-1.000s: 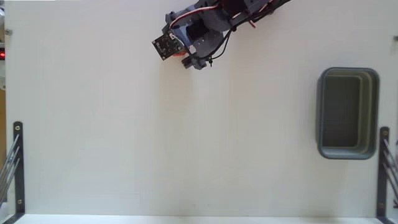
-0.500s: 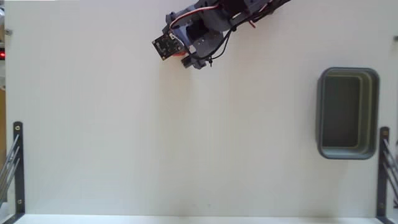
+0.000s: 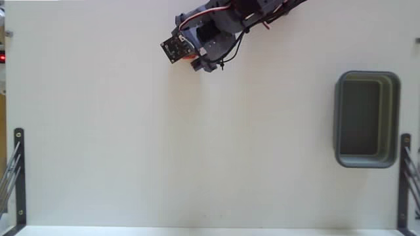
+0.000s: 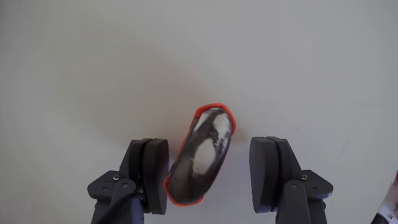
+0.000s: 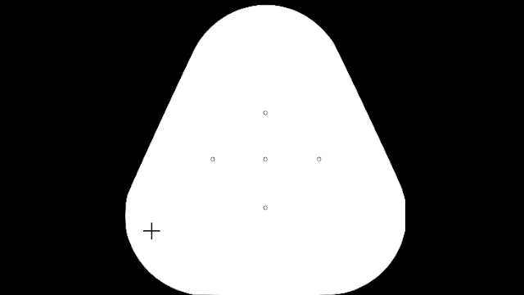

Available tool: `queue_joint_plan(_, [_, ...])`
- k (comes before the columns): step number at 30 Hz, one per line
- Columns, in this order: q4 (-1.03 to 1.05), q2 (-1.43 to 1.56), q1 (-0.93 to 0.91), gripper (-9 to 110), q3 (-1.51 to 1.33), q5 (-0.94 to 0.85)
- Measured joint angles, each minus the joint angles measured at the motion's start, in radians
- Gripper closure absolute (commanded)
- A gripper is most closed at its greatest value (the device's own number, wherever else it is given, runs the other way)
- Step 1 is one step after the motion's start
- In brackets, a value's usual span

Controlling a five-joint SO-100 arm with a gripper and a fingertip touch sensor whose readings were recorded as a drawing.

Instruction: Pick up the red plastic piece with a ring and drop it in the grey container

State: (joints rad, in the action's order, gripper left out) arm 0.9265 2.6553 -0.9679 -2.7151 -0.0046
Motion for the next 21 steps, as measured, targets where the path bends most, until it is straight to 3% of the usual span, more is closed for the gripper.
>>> queue_joint_plan(21, [0.000, 0.000, 0.000, 31, 0.000, 0.000])
